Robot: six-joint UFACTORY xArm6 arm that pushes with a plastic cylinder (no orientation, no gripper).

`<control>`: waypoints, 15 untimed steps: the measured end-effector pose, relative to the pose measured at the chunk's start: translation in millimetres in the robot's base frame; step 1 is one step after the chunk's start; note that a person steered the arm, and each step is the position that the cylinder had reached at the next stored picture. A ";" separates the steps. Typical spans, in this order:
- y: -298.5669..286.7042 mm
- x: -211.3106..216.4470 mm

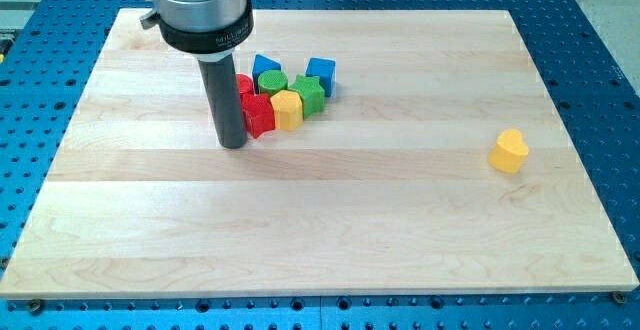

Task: Place the heart into the group of blocks

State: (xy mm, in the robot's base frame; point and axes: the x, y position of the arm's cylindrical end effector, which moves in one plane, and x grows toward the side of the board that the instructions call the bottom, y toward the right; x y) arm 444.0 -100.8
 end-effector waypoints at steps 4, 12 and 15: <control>5.1 -12.0; 299.2 -75.0; 243.1 -73.9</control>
State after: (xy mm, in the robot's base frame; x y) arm 370.0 142.3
